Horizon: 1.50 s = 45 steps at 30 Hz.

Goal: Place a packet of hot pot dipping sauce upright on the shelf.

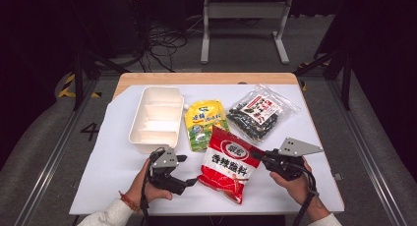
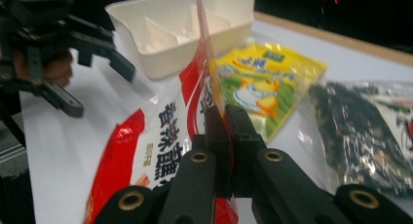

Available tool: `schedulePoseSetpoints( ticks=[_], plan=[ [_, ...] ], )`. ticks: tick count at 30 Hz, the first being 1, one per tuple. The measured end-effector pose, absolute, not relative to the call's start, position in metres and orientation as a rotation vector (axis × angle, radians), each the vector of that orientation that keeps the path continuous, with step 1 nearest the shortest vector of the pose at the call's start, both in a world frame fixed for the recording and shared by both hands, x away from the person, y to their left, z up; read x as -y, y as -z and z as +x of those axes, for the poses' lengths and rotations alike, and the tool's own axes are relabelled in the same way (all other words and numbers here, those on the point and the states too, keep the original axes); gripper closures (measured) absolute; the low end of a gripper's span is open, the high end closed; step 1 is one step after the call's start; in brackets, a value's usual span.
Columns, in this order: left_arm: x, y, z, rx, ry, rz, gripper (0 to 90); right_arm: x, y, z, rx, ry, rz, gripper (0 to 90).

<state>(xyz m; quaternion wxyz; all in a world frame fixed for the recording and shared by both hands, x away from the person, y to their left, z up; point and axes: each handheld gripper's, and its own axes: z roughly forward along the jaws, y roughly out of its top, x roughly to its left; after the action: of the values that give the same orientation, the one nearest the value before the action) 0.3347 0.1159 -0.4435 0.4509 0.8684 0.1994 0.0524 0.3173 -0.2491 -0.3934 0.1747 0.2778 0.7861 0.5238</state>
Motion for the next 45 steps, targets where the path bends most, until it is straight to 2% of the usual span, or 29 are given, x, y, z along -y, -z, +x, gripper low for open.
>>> schedulePoseSetpoints(
  ticks=[9, 11, 18, 19, 22, 23, 24, 25, 28, 30, 31, 33, 39, 45],
  plan=[
    [-0.085, 0.44, 0.349, -0.466, -0.067, 2.103, 15.9, 0.231, 0.375, 0.312, -2.2, -1.578, 0.606, 89.3],
    [-0.08, 0.438, 0.351, -0.443, -0.054, 2.084, 18.4, 0.227, 0.373, 0.311, -2.193, -1.605, 0.58, 89.3],
    [-0.076, 0.425, 0.351, -0.379, -0.035, 2.007, 45.2, 0.221, 0.371, 0.306, -2.189, -1.634, 0.554, 89.3],
    [-0.075, 0.423, 0.351, -0.379, -0.044, 2.0, 54.7, 0.22, 0.37, 0.306, -2.186, -1.639, 0.555, 89.2],
    [-0.077, 0.419, 0.351, -0.379, -0.052, 1.965, 65.8, 0.219, 0.369, 0.304, -2.178, -1.652, 0.552, 89.2],
    [-0.078, 0.417, 0.351, -0.373, -0.044, 1.956, 72.0, 0.219, 0.368, 0.304, -2.177, -1.661, 0.551, 89.2],
    [-0.078, 0.416, 0.351, -0.362, -0.049, 1.951, 82.1, 0.219, 0.368, 0.303, -2.176, -1.658, 0.554, 89.2],
    [-0.078, 0.415, 0.35, -0.35, -0.057, 1.948, 87.2, 0.218, 0.368, 0.303, -2.174, -1.655, 0.556, 89.1],
    [-0.079, 0.413, 0.346, -0.343, -0.063, 1.941, 89.9, 0.219, 0.368, 0.302, -2.156, -1.662, 0.577, 88.4],
    [-0.08, 0.411, 0.343, -0.324, -0.058, 1.932, 89.9, 0.222, 0.367, 0.3, -2.141, -1.664, 0.615, 78.0],
    [-0.08, 0.41, 0.341, -0.313, -0.06, 1.926, 90.0, 0.223, 0.367, 0.3, -2.146, -1.669, 0.626, 76.0],
    [-0.08, 0.406, 0.339, -0.301, -0.068, 1.916, 90.0, 0.225, 0.369, 0.295, -2.155, -1.632, 0.643, 59.1],
    [-0.085, 0.398, 0.334, -0.287, -0.091, 1.888, 90.0, 0.244, 0.383, 0.282, -2.276, -1.463, 0.73, 36.0],
    [-0.091, 0.391, 0.335, -0.283, -0.11, 1.87, 90.0, 0.265, 0.408, 0.267, -2.327, -1.266, 0.78, 29.8]
  ],
)
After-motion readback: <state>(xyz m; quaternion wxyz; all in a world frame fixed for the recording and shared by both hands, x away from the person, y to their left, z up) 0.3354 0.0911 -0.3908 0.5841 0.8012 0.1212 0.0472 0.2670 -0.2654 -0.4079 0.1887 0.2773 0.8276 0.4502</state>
